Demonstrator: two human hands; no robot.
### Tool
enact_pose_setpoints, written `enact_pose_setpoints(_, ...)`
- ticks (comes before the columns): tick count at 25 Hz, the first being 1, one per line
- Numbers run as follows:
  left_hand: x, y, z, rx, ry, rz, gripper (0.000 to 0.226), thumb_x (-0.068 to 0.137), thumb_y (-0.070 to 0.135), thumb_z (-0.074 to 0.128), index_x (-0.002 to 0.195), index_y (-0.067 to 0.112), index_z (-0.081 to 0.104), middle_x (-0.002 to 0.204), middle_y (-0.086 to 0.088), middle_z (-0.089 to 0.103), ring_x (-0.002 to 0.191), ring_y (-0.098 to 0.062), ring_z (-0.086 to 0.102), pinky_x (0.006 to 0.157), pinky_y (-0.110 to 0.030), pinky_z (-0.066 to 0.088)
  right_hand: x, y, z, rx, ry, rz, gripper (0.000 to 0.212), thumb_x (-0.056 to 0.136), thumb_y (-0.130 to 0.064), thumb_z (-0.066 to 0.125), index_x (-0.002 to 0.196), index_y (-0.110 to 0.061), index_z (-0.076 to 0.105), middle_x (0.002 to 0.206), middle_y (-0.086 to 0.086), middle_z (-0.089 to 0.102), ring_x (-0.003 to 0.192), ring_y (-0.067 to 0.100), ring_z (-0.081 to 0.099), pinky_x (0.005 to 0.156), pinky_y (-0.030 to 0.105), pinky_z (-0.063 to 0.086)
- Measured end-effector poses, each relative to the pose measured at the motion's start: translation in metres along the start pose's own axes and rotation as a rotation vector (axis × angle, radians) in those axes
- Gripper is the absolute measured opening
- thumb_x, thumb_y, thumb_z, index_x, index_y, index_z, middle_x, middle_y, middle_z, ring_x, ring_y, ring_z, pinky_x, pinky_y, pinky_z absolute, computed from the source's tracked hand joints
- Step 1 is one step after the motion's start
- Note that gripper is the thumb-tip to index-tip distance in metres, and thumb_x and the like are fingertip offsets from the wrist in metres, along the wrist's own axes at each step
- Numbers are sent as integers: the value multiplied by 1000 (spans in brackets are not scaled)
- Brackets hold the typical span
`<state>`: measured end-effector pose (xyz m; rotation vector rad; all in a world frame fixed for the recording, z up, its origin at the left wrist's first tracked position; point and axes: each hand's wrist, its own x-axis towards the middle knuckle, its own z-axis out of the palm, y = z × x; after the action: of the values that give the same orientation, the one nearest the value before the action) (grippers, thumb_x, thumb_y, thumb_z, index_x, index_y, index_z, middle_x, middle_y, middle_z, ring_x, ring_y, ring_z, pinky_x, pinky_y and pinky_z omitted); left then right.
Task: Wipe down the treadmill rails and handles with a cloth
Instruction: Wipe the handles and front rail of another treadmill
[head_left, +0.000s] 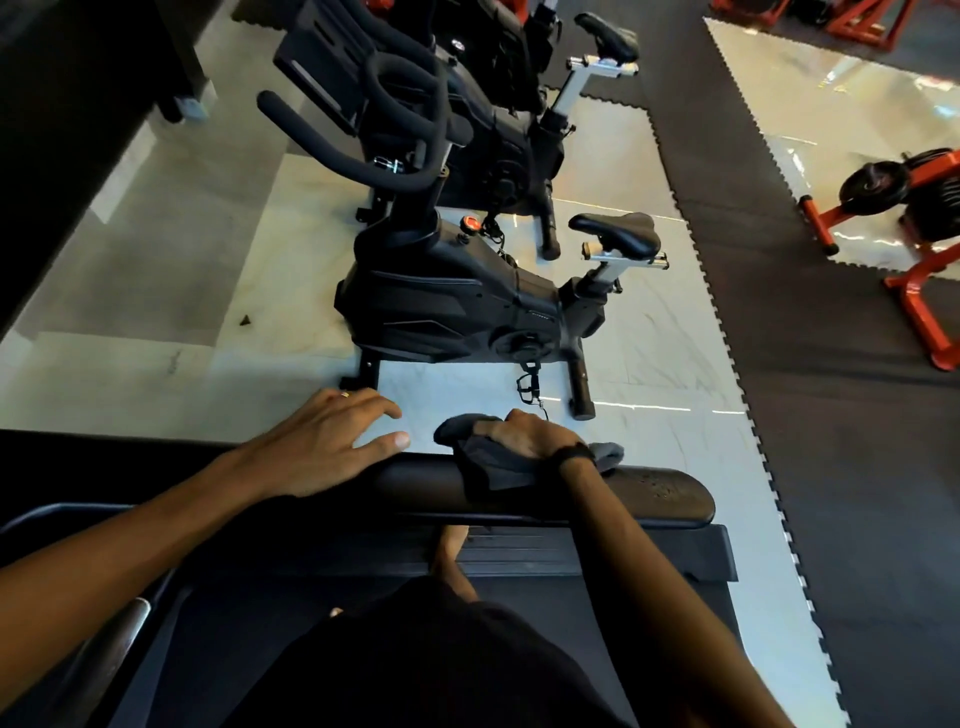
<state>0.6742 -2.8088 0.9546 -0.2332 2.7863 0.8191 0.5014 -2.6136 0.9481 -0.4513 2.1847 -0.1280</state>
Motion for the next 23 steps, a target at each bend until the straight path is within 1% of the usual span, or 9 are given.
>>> enact_pose_setpoints(3, 4, 17, 12, 63, -48, -39, 101, 74, 85, -1, 137, 26, 49, 142, 10, 52, 131, -15, 46, 105, -29, 29, 14, 4, 1, -117, -66, -61, 60, 91, -65, 41, 135, -27, 57, 145, 10, 53, 134, 31, 48, 111, 47, 35)
enact_pose_setpoints(5, 2, 21, 25, 114, -86, -61, 105, 73, 86, -7, 133, 24, 52, 136, 6, 57, 127, -17, 52, 103, -34, 34, 10, 10, 10, -64, 42, -41, 66, 88, -66, 44, 130, -17, 59, 137, 14, 58, 123, 34, 55, 102, 45, 42)
enact_pose_setpoints(7, -3, 21, 37, 213, -110, -59, 94, 81, 81, -2, 132, 22, 50, 129, 2, 59, 120, -19, 55, 100, -37, 36, 1, 14, 17, -41, 157, -71, 61, 92, -61, 45, 120, -10, 63, 127, 17, 63, 113, 37, 58, 92, 42, 45)
enact_pose_setpoints(11, -7, 24, 41, 264, -103, -69, 83, 87, 76, 7, 136, 21, 46, 130, 0, 57, 118, -19, 53, 101, -37, 34, -36, 24, 39, -69, 461, -239, 40, 89, -57, 44, 85, -20, 59, 96, 11, 72, 92, 34, 63, 77, 39, 43)
enact_pose_setpoints(13, -6, 24, 40, 280, -101, -61, 84, 86, 75, 5, 137, 21, 45, 131, 0, 57, 119, -18, 52, 102, -37, 34, -51, 32, 57, -91, 640, -347, 34, 84, -55, 42, 82, -25, 58, 89, 0, 71, 89, 25, 64, 82, 40, 45)
enact_pose_setpoints(16, -5, 22, 42, 288, -100, -50, 87, 85, 75, 2, 137, 21, 45, 129, 1, 58, 116, -17, 53, 102, -37, 35, -64, 41, 71, -97, 756, -394, 33, 82, -52, 47, 92, -27, 65, 101, -9, 70, 104, 18, 61, 95, 46, 43)
enact_pose_setpoints(18, -4, 21, 44, 288, -101, -48, 87, 85, 75, 1, 137, 21, 45, 129, 1, 57, 117, -17, 53, 101, -37, 35, -66, 35, 62, -108, 737, -336, 32, 83, -54, 45, 83, -28, 63, 94, -7, 71, 98, 20, 62, 91, 44, 43)
enact_pose_setpoints(20, -4, 22, 43, 286, -110, -53, 89, 83, 77, -1, 136, 22, 45, 130, 2, 57, 118, -17, 52, 101, -36, 34, -60, 23, 46, -125, 576, -215, 35, 87, -57, 44, 75, -27, 56, 92, 0, 72, 93, 27, 63, 84, 42, 40)
enact_pose_setpoints(23, -5, 22, 41, 275, -116, -55, 86, 85, 76, 2, 134, 22, 46, 126, 3, 58, 114, -16, 53, 99, -35, 34, -25, 21, 21, -90, 250, -36, 58, 85, -67, 37, 105, -21, 65, 115, 9, 67, 108, 34, 59, 86, 43, 38)
